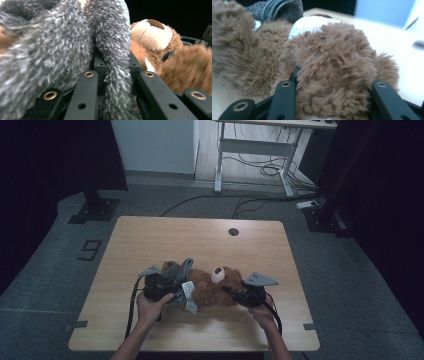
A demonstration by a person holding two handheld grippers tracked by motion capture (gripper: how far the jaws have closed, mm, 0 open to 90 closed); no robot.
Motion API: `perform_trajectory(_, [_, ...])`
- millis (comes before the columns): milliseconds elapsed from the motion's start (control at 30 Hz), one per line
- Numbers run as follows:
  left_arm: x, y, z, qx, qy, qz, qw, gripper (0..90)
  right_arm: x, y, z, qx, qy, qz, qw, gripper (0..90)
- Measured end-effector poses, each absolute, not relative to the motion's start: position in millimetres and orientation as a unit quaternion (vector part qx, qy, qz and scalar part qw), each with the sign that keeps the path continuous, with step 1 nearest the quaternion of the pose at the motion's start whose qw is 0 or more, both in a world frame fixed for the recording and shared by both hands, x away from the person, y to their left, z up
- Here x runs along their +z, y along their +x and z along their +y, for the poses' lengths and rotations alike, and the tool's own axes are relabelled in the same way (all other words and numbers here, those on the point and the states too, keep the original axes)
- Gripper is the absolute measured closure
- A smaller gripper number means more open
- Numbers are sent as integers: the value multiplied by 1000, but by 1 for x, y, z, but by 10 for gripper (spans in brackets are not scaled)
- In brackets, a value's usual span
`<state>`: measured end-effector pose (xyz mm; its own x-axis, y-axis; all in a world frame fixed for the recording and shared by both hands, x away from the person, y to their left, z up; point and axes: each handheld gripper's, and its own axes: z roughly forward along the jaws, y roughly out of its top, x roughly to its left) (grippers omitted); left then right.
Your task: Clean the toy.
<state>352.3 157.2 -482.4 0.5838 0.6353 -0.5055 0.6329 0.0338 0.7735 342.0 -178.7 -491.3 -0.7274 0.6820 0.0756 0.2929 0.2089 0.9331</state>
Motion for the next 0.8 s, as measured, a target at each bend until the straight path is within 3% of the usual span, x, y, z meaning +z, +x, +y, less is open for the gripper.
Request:
perform_trajectory(167, [-478,368,147,12,699,450,555,761,-490,356,-174,536,310,749,237,552])
perform_trajectory(567, [-481,351,134,38,729,434,528,754,-524,360,-200,524,328,756,215,481])
perform_trajectory(800, [-434,346,110,94,756,388,519,751,-525,357,-200,524,329,754,221,481])
